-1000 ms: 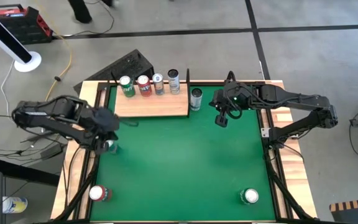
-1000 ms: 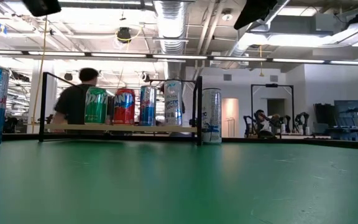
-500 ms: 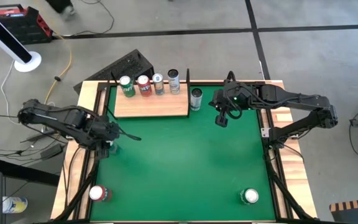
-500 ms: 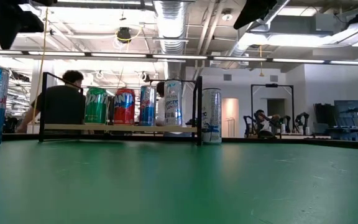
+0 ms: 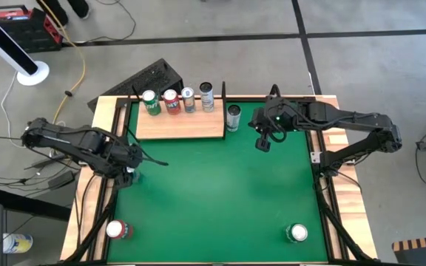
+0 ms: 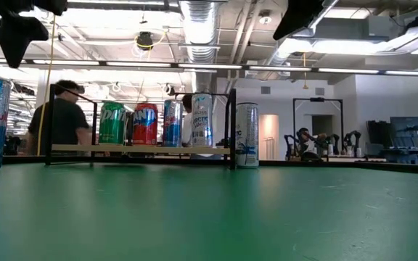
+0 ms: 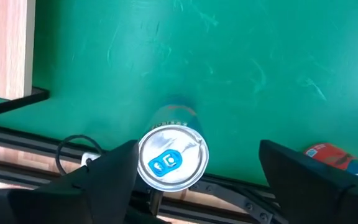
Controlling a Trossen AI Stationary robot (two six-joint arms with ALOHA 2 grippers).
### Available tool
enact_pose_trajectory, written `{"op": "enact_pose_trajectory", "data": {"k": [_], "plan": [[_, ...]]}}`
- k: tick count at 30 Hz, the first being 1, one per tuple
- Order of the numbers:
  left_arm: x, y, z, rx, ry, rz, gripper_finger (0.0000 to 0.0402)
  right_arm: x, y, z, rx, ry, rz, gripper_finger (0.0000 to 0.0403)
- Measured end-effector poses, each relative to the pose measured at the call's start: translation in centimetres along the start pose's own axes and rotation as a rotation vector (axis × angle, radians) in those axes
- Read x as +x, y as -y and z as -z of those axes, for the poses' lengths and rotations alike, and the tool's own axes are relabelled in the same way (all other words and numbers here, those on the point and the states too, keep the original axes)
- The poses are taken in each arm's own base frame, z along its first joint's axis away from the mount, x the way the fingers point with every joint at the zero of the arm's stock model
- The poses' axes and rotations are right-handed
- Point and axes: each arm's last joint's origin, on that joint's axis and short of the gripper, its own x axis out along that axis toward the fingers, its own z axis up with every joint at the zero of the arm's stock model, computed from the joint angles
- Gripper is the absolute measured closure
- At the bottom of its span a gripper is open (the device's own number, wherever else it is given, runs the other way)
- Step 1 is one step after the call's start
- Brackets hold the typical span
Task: Place canned beverage on shelf
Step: Put the white blue soda can on the shelf aligned with the other white blue soda can
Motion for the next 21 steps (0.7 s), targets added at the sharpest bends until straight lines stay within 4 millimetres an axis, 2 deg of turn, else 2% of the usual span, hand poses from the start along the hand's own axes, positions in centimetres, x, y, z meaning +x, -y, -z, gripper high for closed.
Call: {"op": "enact_pose_trajectory", "data": {"k": [7,10,13,17,21], "plan": [[0.3,0.0,0.0,0.010,-0.008,-0.005,0.0074,0.2,0.3,0.0,0.018,0.001,0.009,0.0376],[0.3,0.0,0.0,0.017,-0.011,-0.003,0.0074,2.0,0.7,0.0,0.017,0.028,0.025,0.0376],[0.3,0.0,0.1,0.020,-0.020,0.010,0.0074,3.4,2.2,0.2,0.044,0.052,-0.013,0.0376],[0.3,0.0,0.1,0.039,-0.013,0.014,0.0074,3.9,4.9,0.1,0.125,0.101,-0.045,0.0376],[-0.6,0.2,-0.7,0.125,0.113,0.038,0.0074,3.9,6.4,-0.2,0.152,0.159,-0.006,0.0376]]}}
